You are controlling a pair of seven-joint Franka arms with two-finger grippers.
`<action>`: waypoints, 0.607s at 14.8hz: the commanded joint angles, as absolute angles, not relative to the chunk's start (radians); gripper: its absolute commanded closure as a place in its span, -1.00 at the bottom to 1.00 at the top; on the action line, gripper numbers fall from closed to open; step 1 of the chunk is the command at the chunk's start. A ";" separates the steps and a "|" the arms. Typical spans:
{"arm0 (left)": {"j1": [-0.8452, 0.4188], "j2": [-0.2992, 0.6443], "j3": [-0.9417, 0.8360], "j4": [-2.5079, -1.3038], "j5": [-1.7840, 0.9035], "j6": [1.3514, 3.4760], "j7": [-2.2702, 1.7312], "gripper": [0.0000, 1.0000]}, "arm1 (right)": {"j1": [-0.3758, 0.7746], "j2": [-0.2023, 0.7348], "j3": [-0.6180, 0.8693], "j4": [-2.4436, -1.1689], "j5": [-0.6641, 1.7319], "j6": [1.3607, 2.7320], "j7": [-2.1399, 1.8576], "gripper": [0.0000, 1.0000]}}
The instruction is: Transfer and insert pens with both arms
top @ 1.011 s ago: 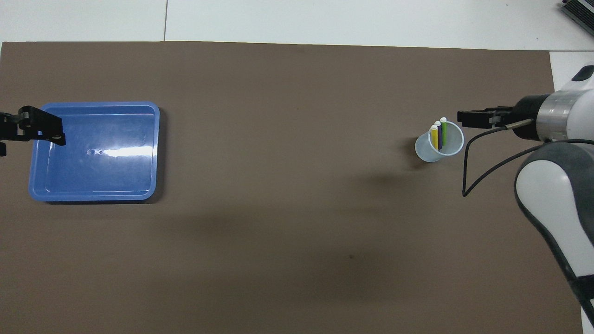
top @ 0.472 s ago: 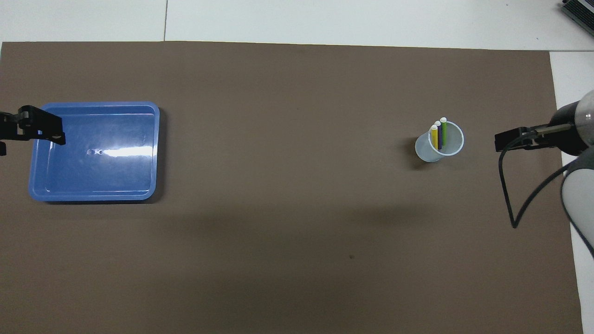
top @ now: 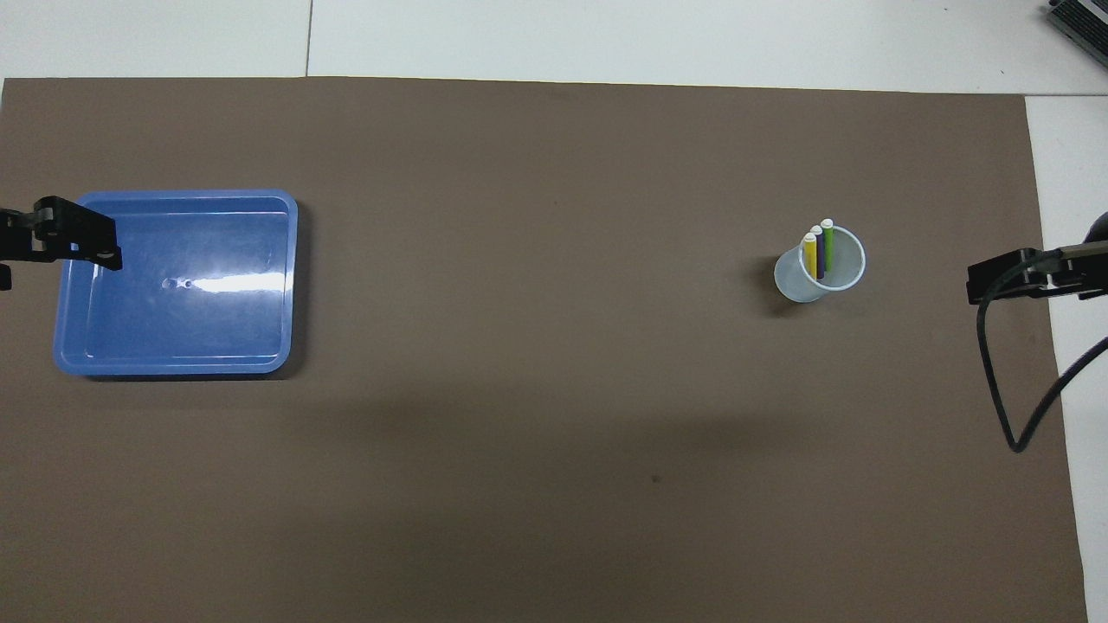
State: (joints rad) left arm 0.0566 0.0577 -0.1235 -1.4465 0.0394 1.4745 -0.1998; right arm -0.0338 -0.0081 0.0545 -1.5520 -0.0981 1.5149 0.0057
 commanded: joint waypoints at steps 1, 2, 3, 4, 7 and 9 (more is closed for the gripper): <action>0.037 0.040 -0.101 -1.466 0.028 1.489 -0.187 -1.00 | -0.046 -0.072 0.058 -1.663 -0.084 1.548 0.012 -1.00; 0.037 0.040 -0.101 -1.466 0.028 1.491 -0.187 -1.00 | -0.048 -0.068 0.055 -1.652 -0.074 1.522 0.012 -1.00; 0.037 0.040 -0.101 -1.466 0.028 1.490 -0.186 -1.00 | -0.051 -0.055 0.051 -1.605 -0.031 1.464 0.014 -1.00; 0.037 0.040 -0.101 -1.466 0.028 1.491 -0.186 -1.00 | -0.054 -0.035 0.048 -1.564 0.001 1.415 0.018 -1.00; 0.037 0.040 -0.101 -1.466 0.028 1.491 -0.186 -1.00 | -0.066 -0.028 0.043 -1.540 -0.009 1.382 0.014 -1.00; 0.037 0.040 -0.101 -1.466 0.028 1.491 -0.186 -1.00 | -0.063 -0.029 0.043 -1.551 -0.014 1.391 0.021 -1.00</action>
